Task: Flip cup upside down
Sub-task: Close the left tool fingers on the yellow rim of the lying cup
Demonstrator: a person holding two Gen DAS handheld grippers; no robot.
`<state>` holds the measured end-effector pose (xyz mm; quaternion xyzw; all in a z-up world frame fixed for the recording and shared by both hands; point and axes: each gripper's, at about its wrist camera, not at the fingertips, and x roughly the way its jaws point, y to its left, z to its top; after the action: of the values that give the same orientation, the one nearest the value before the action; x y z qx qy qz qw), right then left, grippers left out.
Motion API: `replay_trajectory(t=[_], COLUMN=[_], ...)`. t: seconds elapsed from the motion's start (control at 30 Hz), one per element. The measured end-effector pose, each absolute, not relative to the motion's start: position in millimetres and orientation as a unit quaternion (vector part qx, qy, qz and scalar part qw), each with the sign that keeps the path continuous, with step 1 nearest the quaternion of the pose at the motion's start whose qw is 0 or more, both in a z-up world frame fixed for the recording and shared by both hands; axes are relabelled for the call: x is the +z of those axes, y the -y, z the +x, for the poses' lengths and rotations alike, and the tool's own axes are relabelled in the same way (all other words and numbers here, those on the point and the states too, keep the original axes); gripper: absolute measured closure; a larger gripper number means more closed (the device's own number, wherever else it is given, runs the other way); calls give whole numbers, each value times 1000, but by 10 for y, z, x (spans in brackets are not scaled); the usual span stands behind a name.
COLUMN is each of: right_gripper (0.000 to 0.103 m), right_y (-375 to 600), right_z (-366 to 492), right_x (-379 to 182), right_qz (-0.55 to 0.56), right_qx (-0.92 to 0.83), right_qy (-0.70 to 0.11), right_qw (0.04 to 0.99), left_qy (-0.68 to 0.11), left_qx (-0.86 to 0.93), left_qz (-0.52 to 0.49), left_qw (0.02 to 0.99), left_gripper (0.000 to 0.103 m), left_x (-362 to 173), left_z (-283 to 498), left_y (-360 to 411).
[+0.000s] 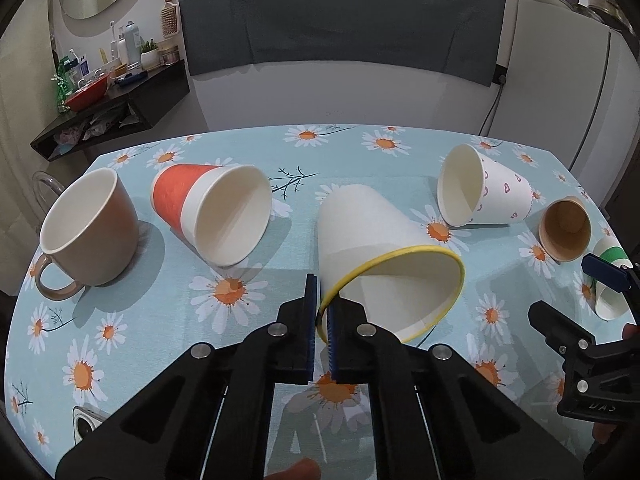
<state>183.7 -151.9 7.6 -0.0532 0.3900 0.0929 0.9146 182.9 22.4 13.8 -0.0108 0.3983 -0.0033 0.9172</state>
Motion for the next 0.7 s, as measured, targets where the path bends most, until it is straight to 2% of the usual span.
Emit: replay_trajectory(t=[0.7], right_gripper=[8], right_y=[1591], right_z=[1104], right_x=[375], right_qz=[-40], right_qx=[91], right_qy=[-361], right_qw=[927], left_qy=[-371], left_qx=[-30], left_qz=[47], left_qw=[927], left_gripper=[98], left_x=[380], left_z=[895], left_y=[32])
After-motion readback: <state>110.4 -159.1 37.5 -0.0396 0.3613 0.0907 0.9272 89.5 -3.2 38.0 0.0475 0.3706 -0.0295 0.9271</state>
